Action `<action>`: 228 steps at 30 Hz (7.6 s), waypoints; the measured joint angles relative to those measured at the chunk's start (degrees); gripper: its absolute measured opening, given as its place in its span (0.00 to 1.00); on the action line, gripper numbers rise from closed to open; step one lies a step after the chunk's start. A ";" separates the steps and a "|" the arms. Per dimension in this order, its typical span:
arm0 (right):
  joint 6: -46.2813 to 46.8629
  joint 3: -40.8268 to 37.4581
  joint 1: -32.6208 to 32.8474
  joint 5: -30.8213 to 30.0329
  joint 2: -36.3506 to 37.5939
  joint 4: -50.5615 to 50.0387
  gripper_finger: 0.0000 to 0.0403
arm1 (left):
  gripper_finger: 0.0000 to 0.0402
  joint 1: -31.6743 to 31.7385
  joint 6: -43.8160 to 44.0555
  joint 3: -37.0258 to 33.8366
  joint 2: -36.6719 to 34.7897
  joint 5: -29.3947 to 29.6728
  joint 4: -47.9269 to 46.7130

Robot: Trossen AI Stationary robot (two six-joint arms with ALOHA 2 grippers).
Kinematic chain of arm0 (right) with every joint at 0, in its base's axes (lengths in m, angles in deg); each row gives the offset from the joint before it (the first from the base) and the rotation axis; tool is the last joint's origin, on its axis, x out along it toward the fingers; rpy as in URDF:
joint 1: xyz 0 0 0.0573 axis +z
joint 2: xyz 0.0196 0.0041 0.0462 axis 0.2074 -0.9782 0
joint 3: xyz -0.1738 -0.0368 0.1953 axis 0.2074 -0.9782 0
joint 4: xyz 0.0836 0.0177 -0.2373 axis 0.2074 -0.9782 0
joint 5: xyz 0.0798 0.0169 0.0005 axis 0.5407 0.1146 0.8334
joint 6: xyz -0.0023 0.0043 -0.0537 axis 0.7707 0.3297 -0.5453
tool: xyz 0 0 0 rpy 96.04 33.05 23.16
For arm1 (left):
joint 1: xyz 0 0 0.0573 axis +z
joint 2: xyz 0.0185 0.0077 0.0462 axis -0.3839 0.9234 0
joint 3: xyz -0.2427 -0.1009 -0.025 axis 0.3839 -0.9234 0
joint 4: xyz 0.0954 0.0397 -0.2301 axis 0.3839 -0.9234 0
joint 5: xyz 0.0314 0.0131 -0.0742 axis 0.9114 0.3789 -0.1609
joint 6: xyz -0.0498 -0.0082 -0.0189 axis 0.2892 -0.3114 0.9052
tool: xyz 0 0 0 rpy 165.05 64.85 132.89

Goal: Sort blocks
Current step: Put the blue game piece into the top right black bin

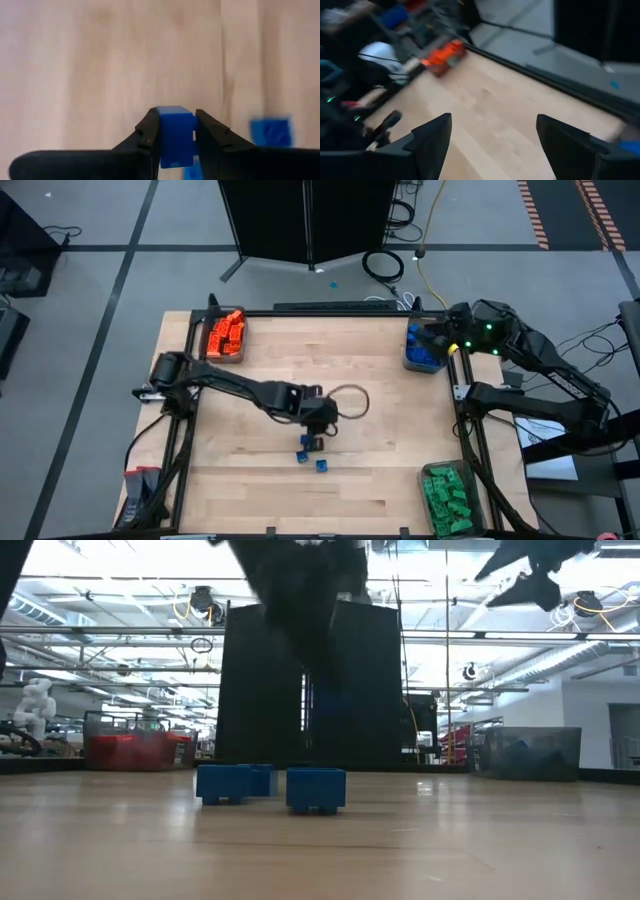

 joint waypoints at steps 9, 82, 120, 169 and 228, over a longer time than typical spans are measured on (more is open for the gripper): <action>-5.44 0.00 6.95 7.70 3.38 17.44 0.71 | 0.19 3.15 11.15 3.43 -16.79 2.72 14.45; -63.24 27.21 45.24 -31.15 -39.60 44.31 0.57 | 0.19 6.20 30.44 3.34 -27.01 2.99 38.56; -31.72 27.17 40.94 -75.17 -29.18 5.63 0.31 | 0.75 9.83 24.20 3.36 -29.39 1.60 14.88; 3.13 4.00 -10.92 -15.73 -29.50 -13.36 0.79 | 0.76 7.05 8.23 3.34 -30.37 -5.79 -5.69; -5.05 28.65 15.69 -6.50 -27.14 -15.35 0.71 | 0.76 -15.46 12.96 -7.56 5.77 7.58 17.38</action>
